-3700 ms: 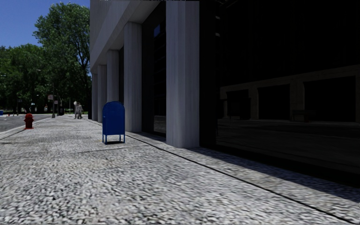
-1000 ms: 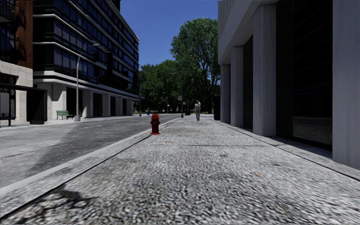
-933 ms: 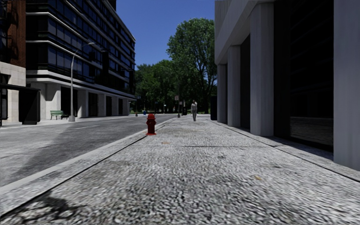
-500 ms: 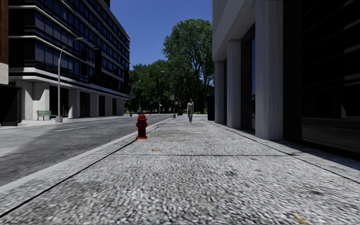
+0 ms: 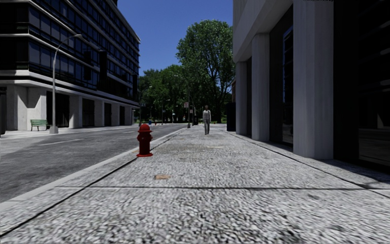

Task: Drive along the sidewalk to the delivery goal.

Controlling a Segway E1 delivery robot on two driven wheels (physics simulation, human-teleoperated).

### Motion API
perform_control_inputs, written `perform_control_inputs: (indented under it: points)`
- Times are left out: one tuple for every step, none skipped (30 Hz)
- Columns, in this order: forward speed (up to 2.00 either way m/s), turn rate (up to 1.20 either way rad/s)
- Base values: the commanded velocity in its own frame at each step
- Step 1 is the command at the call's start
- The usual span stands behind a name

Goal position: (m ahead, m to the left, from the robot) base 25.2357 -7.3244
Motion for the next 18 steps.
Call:
perform_control_inputs:
  points:
    - [2.00,0.00]
    - [2.00,0.00]
    - [2.00,0.00]
    - [2.00,0.00]
    - [2.00,0.00]
    - [2.00,0.00]
    - [2.00,0.00]
    - [2.00,0.00]
    - [2.00,0.00]
    - [2.00,0.00]
    - [2.00,0.00]
    - [2.00,0.00]
    - [2.00,0.00]
    - [2.00,0.00]
    - [2.00,0.00]
    - [2.00,0.00]
    - [2.00,0.00]
    - [2.00,0.00]
